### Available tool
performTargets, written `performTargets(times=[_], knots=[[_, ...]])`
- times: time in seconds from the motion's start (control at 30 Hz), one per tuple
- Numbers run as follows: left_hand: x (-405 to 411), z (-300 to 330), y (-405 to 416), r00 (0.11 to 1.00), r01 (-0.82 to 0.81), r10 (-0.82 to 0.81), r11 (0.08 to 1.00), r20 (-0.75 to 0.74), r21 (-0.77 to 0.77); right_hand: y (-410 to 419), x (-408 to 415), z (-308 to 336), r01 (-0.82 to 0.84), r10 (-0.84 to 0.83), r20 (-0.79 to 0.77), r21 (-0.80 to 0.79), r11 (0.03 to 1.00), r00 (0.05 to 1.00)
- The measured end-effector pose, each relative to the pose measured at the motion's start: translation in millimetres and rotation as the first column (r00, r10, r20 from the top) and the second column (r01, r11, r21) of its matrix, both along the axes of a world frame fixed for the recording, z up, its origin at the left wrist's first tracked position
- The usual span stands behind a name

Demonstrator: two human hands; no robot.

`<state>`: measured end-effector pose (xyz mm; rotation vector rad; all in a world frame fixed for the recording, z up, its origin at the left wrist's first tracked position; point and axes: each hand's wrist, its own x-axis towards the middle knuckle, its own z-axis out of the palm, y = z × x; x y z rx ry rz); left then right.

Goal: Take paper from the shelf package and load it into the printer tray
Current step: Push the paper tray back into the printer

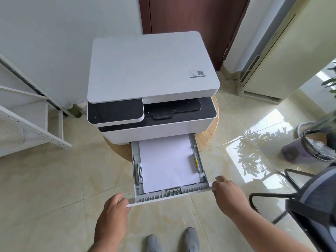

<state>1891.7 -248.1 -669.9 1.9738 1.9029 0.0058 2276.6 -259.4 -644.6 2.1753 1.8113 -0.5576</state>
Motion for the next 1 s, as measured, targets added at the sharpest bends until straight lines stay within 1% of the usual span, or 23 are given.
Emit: performTargets(times=[0.17, 0.5, 0.77, 0.9, 1.0], knots=[[0.6, 6.4, 2.0, 1.000, 0.028, -0.028, 0.999, 0.003, 0.039, 0.0, -2.4, 0.9, 0.032, -0.032, -0.001, 0.019, 0.999, 0.999], [-0.3, 7.4, 4.2, 1.000, 0.019, -0.020, 1.000, 0.017, 0.020, 1.6, -7.7, 3.3, 0.052, -0.052, 0.032, 0.003, 0.999, 0.998], [-1.7, 5.5, 3.5, 0.999, 0.020, -0.021, 0.999, 0.035, 0.032, 1.0, -10.0, 5.4, 0.050, -0.051, 0.034, 0.039, 0.998, 0.998], [-0.4, 5.5, 3.1, 0.998, -0.001, -0.001, 0.999, 0.056, 0.037, -0.9, -9.6, 5.2, 0.048, -0.050, 0.027, 0.048, 0.998, 0.998], [1.6, 9.1, 3.1, 0.999, -0.023, 0.021, 0.999, 0.043, 0.043, -0.5, -8.5, 5.0, 0.058, -0.059, 0.020, 0.052, 0.997, 0.998]])
